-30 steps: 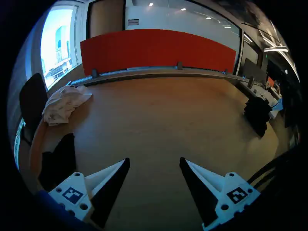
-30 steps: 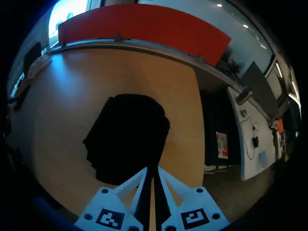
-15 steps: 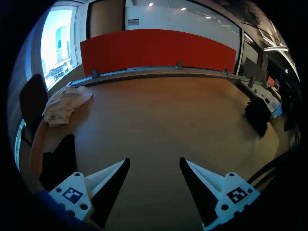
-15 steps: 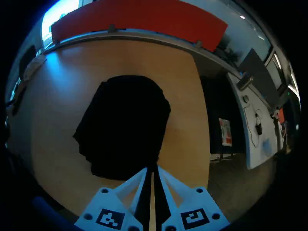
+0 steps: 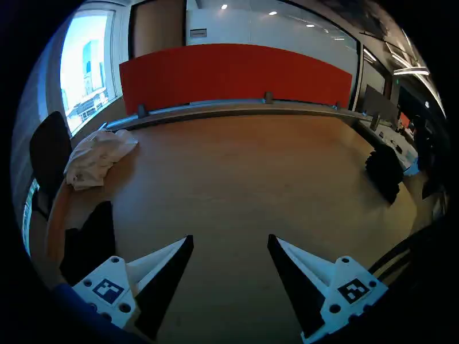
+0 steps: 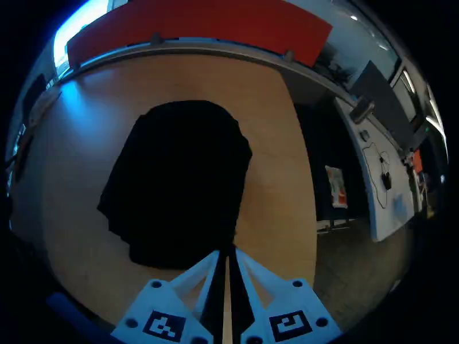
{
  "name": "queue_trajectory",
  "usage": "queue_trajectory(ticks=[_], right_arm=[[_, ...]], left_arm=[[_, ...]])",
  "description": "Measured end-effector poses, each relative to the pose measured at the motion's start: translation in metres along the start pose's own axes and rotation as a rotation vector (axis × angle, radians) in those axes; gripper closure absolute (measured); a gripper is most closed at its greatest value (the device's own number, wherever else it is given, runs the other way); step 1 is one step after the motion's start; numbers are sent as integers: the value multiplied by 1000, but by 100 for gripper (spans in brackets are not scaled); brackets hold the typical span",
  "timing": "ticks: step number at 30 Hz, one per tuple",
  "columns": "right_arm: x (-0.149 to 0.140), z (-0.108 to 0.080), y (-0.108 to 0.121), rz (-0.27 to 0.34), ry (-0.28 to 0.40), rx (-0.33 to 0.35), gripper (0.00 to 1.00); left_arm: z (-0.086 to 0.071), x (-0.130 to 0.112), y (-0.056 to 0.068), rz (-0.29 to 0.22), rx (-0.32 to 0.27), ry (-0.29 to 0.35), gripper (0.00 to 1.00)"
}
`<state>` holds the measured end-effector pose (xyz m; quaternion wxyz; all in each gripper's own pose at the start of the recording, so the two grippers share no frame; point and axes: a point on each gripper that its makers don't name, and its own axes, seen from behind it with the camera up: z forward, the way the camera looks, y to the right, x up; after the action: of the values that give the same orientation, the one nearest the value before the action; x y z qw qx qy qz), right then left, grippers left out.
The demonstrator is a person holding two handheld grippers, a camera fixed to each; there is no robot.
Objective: Fold towel
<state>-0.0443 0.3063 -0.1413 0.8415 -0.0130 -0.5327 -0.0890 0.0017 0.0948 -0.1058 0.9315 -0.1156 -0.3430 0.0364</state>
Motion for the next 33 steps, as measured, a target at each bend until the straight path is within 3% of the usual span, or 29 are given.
queue_trajectory(ticks=[11,29,33], right_arm=[[0,5,-2,13,5,-23,95],[-5,-12,1,54,59,-57,87],[-7,-15,4,66,71,-68,76]], left_arm=[[-1,0,2,7,-2,-1,4],[-1,0,-1,0,0,4,4],[-1,-1,-1,-1,-4,4,4]])
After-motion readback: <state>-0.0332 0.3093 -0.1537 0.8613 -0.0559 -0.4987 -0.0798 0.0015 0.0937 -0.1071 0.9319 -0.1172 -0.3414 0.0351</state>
